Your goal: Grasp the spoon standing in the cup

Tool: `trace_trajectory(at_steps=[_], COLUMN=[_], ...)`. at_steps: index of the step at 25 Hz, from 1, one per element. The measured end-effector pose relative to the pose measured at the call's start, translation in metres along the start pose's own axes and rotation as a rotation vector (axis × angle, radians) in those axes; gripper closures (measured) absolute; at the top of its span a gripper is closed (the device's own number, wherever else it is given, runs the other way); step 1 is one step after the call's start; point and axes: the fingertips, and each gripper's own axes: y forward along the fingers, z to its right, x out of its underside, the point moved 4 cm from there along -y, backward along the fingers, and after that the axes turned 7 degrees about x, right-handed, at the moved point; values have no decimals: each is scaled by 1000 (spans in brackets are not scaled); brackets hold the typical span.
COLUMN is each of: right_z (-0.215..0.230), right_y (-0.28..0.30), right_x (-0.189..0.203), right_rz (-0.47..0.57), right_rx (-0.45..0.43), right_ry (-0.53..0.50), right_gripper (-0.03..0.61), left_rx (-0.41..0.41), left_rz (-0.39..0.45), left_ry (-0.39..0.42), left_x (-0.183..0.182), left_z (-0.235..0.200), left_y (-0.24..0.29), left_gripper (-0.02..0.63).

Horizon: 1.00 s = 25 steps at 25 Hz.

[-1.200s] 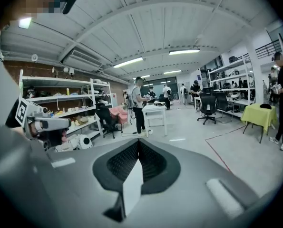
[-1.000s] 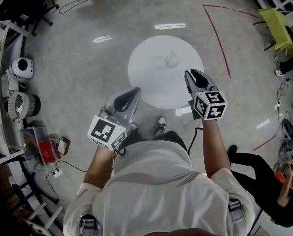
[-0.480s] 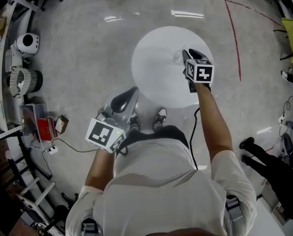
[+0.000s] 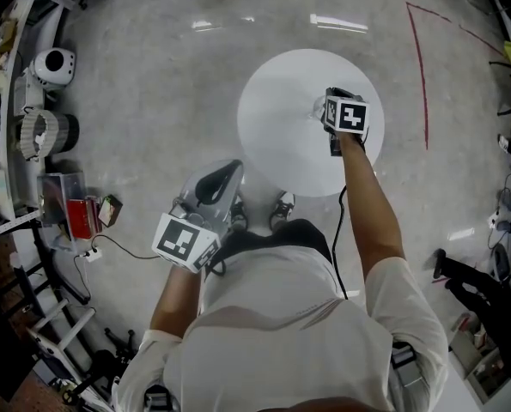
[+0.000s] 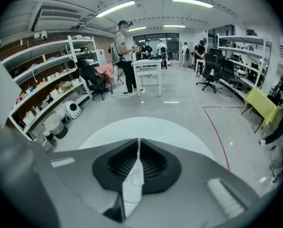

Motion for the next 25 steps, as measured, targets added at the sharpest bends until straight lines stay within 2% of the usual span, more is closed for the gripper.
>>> trace_trajectory(at_steps=[1, 10, 18, 25], right_z=[-1, -11, -33, -59], right_y=[-1, -57, -188, -314], right_x=[-1, -13, -38, -24], right_rz=[8, 168, 414, 603], right_rx=[8, 26, 23, 4], right_ry=[-3, 4, -21, 9], right_gripper=[566, 568, 568, 568], left_rx=[-1, 43, 139, 218], left_rz=[2, 27, 68, 107], left_ry=[-1, 20, 83, 141], left_x=[0, -11, -38, -67], left_z=[-2, -8, 7, 25], left_y=[-1, -7, -16, -31], left_gripper=[612, 612, 612, 612])
